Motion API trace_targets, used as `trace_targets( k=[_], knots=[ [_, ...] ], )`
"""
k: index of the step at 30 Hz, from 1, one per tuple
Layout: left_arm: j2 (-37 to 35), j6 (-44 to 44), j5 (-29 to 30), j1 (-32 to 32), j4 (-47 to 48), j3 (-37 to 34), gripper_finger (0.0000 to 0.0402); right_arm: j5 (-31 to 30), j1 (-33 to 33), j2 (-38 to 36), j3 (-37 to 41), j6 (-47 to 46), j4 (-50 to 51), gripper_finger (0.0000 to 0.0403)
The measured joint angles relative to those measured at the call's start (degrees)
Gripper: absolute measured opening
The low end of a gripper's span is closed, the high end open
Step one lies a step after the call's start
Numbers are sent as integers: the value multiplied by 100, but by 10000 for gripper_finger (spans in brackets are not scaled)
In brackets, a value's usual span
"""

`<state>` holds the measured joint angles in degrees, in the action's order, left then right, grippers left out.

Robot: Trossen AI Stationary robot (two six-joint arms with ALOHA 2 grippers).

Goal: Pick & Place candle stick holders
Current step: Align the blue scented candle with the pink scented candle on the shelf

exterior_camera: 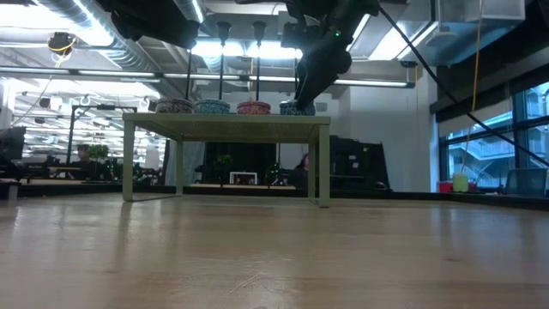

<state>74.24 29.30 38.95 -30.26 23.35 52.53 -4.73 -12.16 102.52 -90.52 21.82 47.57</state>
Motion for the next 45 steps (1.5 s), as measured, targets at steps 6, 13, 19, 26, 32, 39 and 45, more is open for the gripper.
trace_targets(
  k=[6, 13, 19, 26, 32, 39, 45],
  knots=[
    [0, -1, -349, -1, -1, 0, 98, -15, -2, 0, 0, -16, 2, 312],
    [2, 380, -362, 7, 1, 0, 98, -17, -2, 0, 0, -21, 2, 312],
    [2, 846, 500, 197, -2, 0, 98, -17, -2, 0, 0, -307, 7, 312],
    [2, 850, -133, 261, -1, 0, 98, -17, -2, 0, 0, -339, 7, 312],
    [2, 850, -818, 262, -2, 0, 98, -17, -2, 0, 0, -343, 4, 312],
    [2, 852, -1365, 262, -2, 0, 98, 344, -7, 0, 0, -410, 4, 312],
    [2, 850, -1513, 262, -2, 0, 98, 561, -104, 0, 0, -606, -14, 312]
  ],
)
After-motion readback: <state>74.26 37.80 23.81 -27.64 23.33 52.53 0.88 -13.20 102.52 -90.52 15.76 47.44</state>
